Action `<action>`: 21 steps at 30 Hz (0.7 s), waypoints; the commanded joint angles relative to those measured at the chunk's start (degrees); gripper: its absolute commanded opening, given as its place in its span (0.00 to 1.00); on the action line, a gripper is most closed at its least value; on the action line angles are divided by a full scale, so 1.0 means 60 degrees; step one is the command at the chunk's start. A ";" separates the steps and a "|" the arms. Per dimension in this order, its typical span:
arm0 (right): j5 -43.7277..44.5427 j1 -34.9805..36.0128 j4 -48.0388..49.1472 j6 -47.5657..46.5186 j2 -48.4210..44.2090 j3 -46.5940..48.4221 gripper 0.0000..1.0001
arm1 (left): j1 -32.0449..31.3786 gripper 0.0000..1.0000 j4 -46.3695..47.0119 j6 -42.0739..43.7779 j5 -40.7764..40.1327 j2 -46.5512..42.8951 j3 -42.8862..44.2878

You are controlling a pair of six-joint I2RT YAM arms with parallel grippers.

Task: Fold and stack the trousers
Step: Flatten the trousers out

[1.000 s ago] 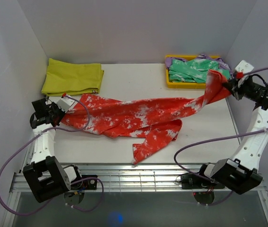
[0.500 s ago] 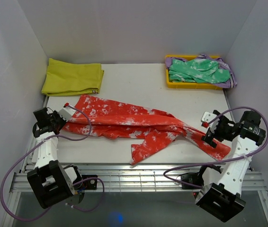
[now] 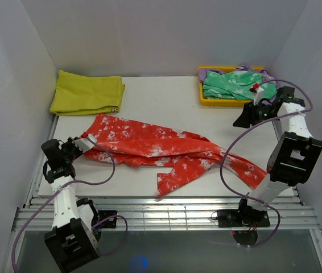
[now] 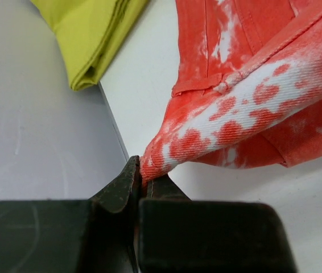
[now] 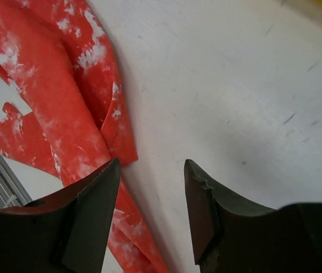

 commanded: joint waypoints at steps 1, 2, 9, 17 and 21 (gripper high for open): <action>0.1160 0.0770 0.2853 0.3972 -0.0869 -0.1814 0.54 | 0.0024 0.00 -0.0105 0.0430 0.0970 -0.0534 -0.0027; 0.1484 0.0990 0.3498 0.4353 -0.1045 -0.2254 0.54 | 0.0024 0.00 -0.0193 0.0445 0.0912 -0.0592 -0.0027; 0.2117 0.2486 0.2569 0.3876 -0.0958 -0.3107 0.57 | 0.0024 0.00 -0.0777 0.0708 0.0895 -0.0463 -0.0043; 0.2936 0.2180 -0.0273 -0.0664 -0.1471 -0.3254 0.74 | 0.0024 0.00 -0.1701 0.0416 0.1366 0.0593 0.1056; 0.4394 0.1155 -0.1546 -0.3078 -0.1545 -0.3150 0.90 | 0.0024 0.00 -0.2068 0.0371 0.1438 0.0741 0.1365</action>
